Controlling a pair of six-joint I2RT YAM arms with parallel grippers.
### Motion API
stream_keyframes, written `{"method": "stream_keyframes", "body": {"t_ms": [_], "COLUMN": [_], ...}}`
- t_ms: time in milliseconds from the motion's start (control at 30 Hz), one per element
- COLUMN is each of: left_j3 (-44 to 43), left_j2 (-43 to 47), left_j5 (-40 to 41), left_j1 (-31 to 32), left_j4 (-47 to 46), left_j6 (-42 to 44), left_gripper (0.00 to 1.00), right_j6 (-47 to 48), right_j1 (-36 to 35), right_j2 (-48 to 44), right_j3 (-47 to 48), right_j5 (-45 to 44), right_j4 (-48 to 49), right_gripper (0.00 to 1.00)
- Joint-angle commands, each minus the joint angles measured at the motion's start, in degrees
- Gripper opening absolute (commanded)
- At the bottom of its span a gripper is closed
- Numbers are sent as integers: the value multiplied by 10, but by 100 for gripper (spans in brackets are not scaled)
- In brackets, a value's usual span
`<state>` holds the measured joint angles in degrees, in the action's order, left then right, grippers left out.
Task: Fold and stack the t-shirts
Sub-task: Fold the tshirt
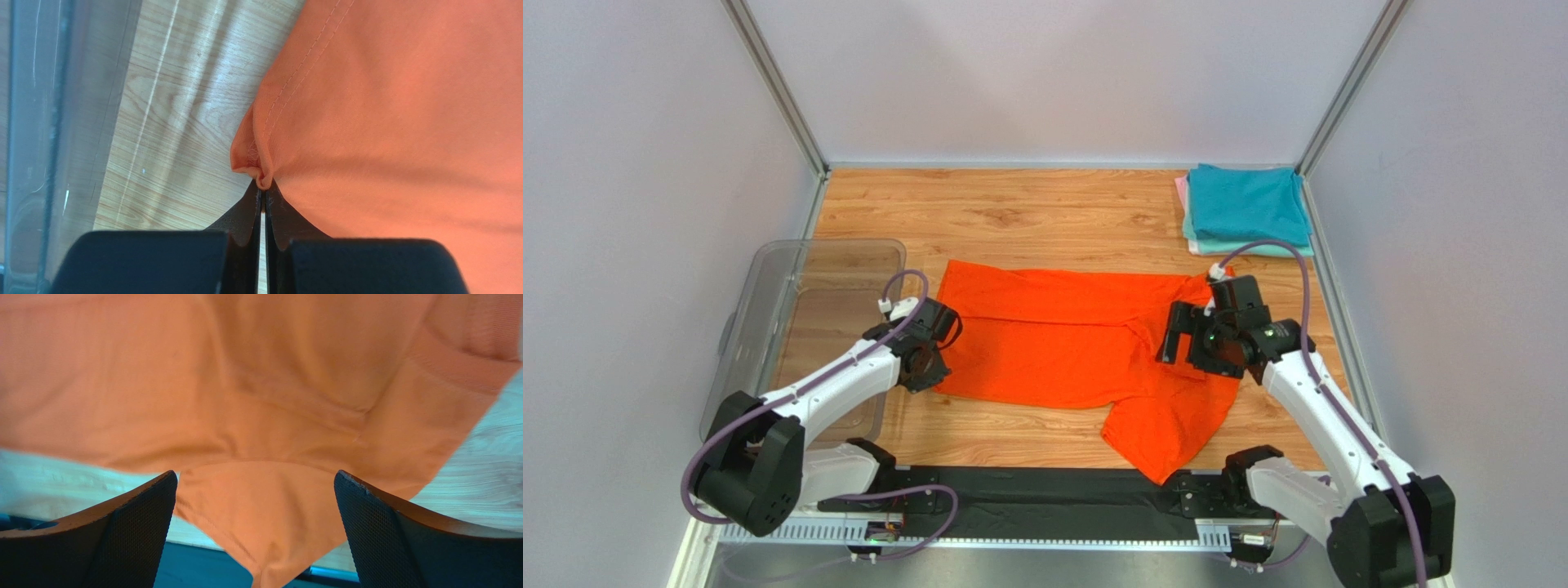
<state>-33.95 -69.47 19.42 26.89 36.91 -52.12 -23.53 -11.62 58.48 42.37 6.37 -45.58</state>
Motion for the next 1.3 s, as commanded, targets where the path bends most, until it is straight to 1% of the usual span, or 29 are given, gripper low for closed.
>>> {"method": "stream_keyframes", "body": {"t_ms": [0, 33, 67, 133, 167, 233, 267, 333, 367, 467, 500, 633, 800, 867, 900, 933, 967, 1000, 1067, 1100, 1167, 1267], "left_j3": [-1, -1, -3, -4, -5, -5, -4, -4, -4, -1, -1, 2, 5, 6, 6, 8, 8, 8, 9, 9, 9, 9], "left_j2": [20, 20, 21, 22, 23, 24, 24, 24, 24, 27, 27, 34, 43, 43, 43, 43, 42, 43, 43, 44, 50, 57], "left_j5": [8, 9, 10, 11, 13, 18, 19, 21, 22, 24, 24, 23, 22, 17, 16, 14, 14, 14, 15, 14, 12, 9], "left_j1": [-3, -3, -3, -3, -3, -3, -3, -3, -4, -4, -5, -7, -9, -8, -9, -8, -8, -9, -9, -8, -9, -9], "left_j4": [-4, -4, -4, -6, -4, -5, -4, -5, -3, -3, -3, -3, -3, -4, -5, -8, -7, -6, -8, -7, -7, -7], "left_j6": [12, 14, 17, 19, 22, 24, 24, 26, 28, 30, 31, 32, 31, 32, 31, 32, 31, 30, 31, 31, 31, 32], "left_gripper": [0, 0, 0, 0, 0, 0, 0, 0, 0, 0, 0, 0, 0, 0, 0, 0, 0, 0, 0, 0, 0, 0], "right_j6": [-15, -22, -29, -64, -80, -127, -141, -184, -196, -241, -250, -281, -280, -278, -278, -280, -281, -283, -288, -289, -296, -301], "right_j1": [-83, -105, -150, -203, -260, -322, -378, -426, -464, -507, -510, -517, -518, -518, -518, -518, -518, -518, -517, -517, -517, -516], "right_j2": [-33, -39, -40, -39, -35, -27, -14, 7, 28, 62, 67, 74, 81, 95, 100, 111, 118, 125, 140, 142, 142, 137], "right_j3": [17, 13, 4, -8, -14, -19, -21, -26, -29, -41, -46, -73, -94, -103, -108, -112, -118, -118, -118, -118, -117, -101], "right_j5": [-36, -37, -36, -45, -46, -50, -55, -63, -63, -63, -63, -63, -53, -47, -37, -32, -29, -30, -36, -43, -51, -94], "right_j4": [-49, -56, -69, -83, -93, -93, -91, -91, -91, -91, -91, -101, -95, -77, -68, -50, -44, -43, -44, -44, -47, -74], "right_gripper": [100, 98, 97, 93, 92, 90, 89, 85, 82, 74, 71, 65, 63, 61, 57, 56, 53, 46, 36, 28, 22, 13]}}
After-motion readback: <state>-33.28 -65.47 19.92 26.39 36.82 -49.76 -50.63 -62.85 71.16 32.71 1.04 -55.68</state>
